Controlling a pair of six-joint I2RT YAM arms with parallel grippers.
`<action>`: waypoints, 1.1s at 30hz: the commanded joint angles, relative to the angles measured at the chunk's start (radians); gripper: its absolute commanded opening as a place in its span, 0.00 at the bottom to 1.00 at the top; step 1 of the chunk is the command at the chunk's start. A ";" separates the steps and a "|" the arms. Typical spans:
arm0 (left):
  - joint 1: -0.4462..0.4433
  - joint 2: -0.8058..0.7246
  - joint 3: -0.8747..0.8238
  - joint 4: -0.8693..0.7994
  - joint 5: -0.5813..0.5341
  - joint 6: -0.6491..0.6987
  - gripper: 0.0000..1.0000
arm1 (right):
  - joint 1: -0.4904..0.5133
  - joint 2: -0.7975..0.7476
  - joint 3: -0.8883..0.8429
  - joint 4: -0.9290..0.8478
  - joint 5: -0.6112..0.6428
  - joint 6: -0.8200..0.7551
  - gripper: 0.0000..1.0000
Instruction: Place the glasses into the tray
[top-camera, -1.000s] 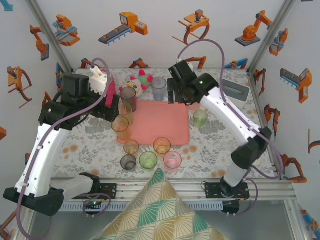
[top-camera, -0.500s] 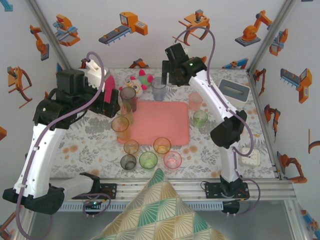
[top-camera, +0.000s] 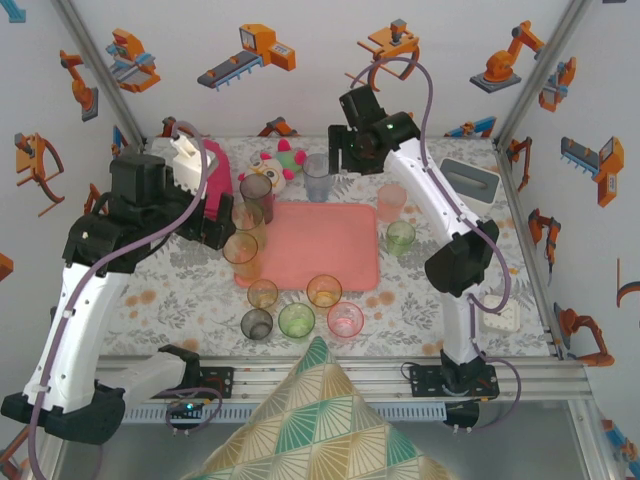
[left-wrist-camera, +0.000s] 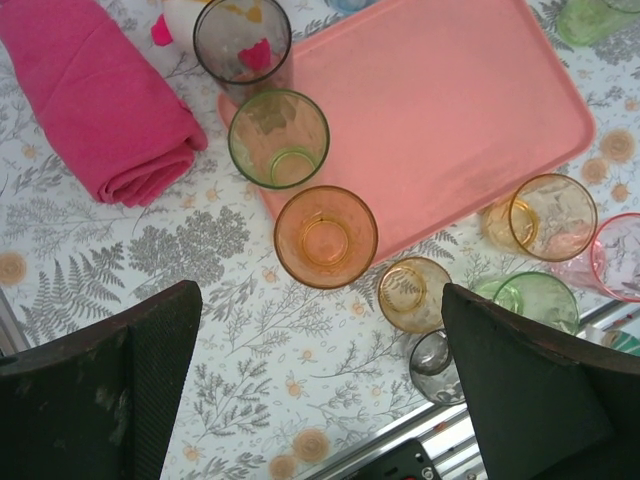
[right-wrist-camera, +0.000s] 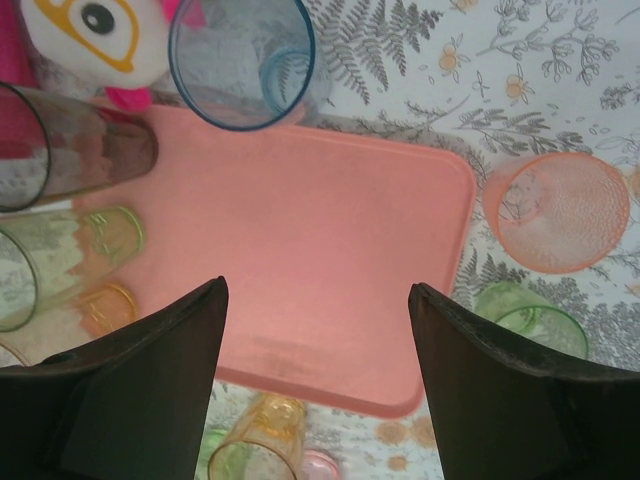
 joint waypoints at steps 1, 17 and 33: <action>0.014 -0.026 0.009 -0.020 0.015 0.017 0.97 | 0.001 -0.022 -0.016 -0.045 0.024 -0.075 0.67; 0.130 -0.007 0.050 -0.016 0.201 -0.076 0.97 | 0.001 0.082 -0.017 0.170 0.025 -0.104 0.66; 0.135 0.006 0.033 -0.013 0.223 -0.078 0.97 | -0.008 0.277 0.171 0.231 0.017 -0.132 0.65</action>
